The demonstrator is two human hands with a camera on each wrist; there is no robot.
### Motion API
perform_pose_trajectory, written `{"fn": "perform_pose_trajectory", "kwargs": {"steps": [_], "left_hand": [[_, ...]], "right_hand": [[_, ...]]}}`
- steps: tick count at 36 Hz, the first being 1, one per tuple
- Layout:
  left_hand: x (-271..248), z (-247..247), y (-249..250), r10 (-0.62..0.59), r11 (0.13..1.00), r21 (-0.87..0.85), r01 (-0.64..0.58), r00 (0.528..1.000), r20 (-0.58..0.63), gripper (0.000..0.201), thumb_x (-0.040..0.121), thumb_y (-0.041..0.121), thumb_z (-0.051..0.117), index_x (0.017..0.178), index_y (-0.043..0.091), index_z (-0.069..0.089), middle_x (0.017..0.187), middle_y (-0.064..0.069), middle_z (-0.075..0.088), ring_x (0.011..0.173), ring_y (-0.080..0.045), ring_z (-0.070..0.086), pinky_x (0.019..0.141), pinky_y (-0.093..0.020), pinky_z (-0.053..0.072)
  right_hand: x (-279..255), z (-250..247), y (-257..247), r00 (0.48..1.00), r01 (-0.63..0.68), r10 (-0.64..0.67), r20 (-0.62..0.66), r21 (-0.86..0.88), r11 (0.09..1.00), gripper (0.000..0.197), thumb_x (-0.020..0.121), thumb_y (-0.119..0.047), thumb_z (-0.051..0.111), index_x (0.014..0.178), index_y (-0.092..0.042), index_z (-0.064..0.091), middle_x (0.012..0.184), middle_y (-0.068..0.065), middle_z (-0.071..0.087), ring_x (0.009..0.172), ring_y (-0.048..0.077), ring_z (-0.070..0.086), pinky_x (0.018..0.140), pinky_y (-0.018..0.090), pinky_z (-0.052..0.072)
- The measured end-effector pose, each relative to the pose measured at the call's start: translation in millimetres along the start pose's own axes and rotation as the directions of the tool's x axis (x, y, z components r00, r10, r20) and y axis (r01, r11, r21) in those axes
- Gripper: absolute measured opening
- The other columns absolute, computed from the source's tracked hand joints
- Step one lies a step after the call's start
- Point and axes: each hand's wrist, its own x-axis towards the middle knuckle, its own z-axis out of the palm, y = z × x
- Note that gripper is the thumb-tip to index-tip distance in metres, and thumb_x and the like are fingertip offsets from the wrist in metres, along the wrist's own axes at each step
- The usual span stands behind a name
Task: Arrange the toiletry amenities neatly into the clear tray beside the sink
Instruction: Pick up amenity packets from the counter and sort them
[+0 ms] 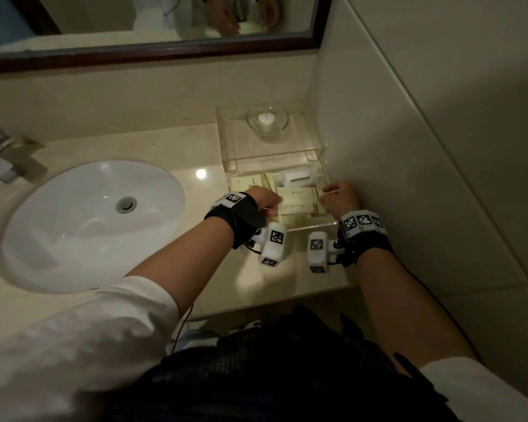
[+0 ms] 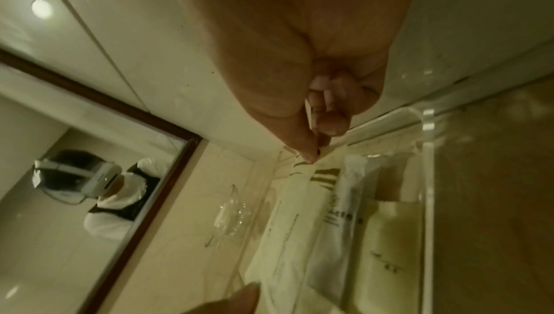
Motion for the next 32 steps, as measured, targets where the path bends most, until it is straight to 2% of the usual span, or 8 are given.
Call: {"fn": "perform_pose_trajectory", "kwargs": {"steps": [1,4,8,13,18,24,28,32], "left_hand": [[1,1,-1,-0.013,1.0,-0.004,0.013,1.0,0.01,0.02,0.092,0.007,0.057,0.072,0.005,0.053,0.067,-0.007,0.051,0.053,-0.016,0.046,0.058,-0.027,0.046],[2,6,-4,-0.032,0.999,0.031,0.032,0.999,0.013,0.026,0.094,0.009,0.055,0.068,0.007,0.049,0.061,-0.005,0.046,0.05,-0.014,0.039,0.045,-0.021,0.037],[10,11,-7,-0.013,0.995,0.094,0.014,1.0,-0.018,0.023,0.092,0.011,0.058,0.07,0.005,0.054,0.064,-0.006,0.052,0.051,-0.014,0.042,0.054,-0.026,0.039],[13,15,-4,0.049,0.958,0.285,-0.039,0.998,-0.027,0.027,0.091,0.015,0.061,0.066,0.006,0.058,0.066,-0.004,0.058,0.052,-0.014,0.043,0.053,-0.024,0.04],[20,17,-2,0.063,0.9,0.433,-0.043,0.998,-0.032,0.03,0.09,0.02,0.063,0.061,0.01,0.062,0.056,-0.001,0.057,0.052,-0.015,0.043,0.061,-0.027,0.041],[27,19,0,0.102,0.862,0.504,-0.059,0.993,-0.057,0.02,0.087,0.021,0.066,0.07,0.01,0.068,0.066,-0.001,0.061,0.061,-0.016,0.051,0.079,-0.031,0.049],[29,20,-1,0.118,0.84,0.539,-0.062,0.99,-0.071,0.021,0.08,0.023,0.073,0.089,0.005,0.075,0.08,-0.007,0.071,0.073,-0.021,0.06,0.09,-0.035,0.053],[31,22,-1,0.15,0.825,0.56,-0.077,0.985,-0.086,0.026,0.077,0.025,0.076,0.095,0.005,0.075,0.094,-0.009,0.075,0.079,-0.021,0.065,0.09,-0.041,0.056]], "right_hand": [[0,0,1,1.0,0.018,-0.018,-0.009,-0.038,0.999,0.02,0.084,-0.007,0.059,0.102,-0.016,0.06,0.109,0.009,0.065,0.098,0.028,0.063,0.086,0.039,0.055],[-1,0,5,0.997,0.072,-0.076,-0.025,-0.142,0.987,0.022,0.086,-0.006,0.052,0.106,-0.013,0.058,0.109,0.011,0.063,0.098,0.028,0.061,0.078,0.034,0.052],[-1,1,6,0.991,0.127,-0.133,-0.006,-0.264,0.956,0.024,0.09,-0.002,0.042,0.11,-0.009,0.054,0.109,0.014,0.062,0.087,0.024,0.055,0.069,0.026,0.04],[3,3,9,0.989,0.138,-0.149,-0.005,-0.349,0.927,0.024,0.09,0.001,0.044,0.111,-0.008,0.05,0.108,0.014,0.062,0.084,0.023,0.053,0.071,0.028,0.041],[3,7,11,0.992,0.119,-0.122,0.019,-0.401,0.908,0.032,0.089,0.001,0.049,0.121,-0.004,0.045,0.117,0.017,0.059,0.104,0.033,0.06,0.085,0.038,0.051],[5,14,21,0.982,0.16,-0.188,-0.013,-0.467,0.87,0.03,0.089,-0.003,0.05,0.119,-0.002,0.044,0.116,0.019,0.06,0.103,0.036,0.061,0.083,0.042,0.054],[5,16,25,0.977,0.184,-0.213,-0.001,-0.498,0.848,0.03,0.09,-0.004,0.049,0.119,-0.002,0.043,0.118,0.02,0.058,0.104,0.037,0.06,0.084,0.042,0.053],[7,17,26,0.973,0.186,-0.232,-0.02,-0.532,0.826,0.032,0.09,-0.001,0.045,0.122,0.0,0.042,0.12,0.022,0.057,0.108,0.04,0.058,0.086,0.043,0.05]]}}
